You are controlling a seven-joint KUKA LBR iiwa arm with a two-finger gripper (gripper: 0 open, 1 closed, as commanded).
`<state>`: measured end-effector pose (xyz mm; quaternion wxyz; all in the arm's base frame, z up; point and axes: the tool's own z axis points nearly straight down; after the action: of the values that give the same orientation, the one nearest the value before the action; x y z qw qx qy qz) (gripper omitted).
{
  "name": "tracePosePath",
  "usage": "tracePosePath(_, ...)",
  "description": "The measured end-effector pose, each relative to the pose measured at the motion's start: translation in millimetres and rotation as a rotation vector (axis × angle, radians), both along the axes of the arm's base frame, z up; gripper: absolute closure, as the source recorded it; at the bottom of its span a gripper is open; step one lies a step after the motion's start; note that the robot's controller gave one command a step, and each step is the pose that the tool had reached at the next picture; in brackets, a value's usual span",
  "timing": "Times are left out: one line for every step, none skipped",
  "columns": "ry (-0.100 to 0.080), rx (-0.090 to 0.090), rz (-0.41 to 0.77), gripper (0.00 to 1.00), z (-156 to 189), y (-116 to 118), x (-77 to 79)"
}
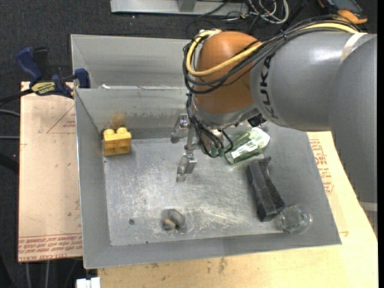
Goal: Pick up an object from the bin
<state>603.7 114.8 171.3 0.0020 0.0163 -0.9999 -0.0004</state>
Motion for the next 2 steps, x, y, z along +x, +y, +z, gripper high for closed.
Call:
tracePosePath(-0.008,0.0,-0.272,0.0,-23,13,-10.8)
tracePosePath(0.0,-0.002,-0.303,0.0,-17,1,-30.9)
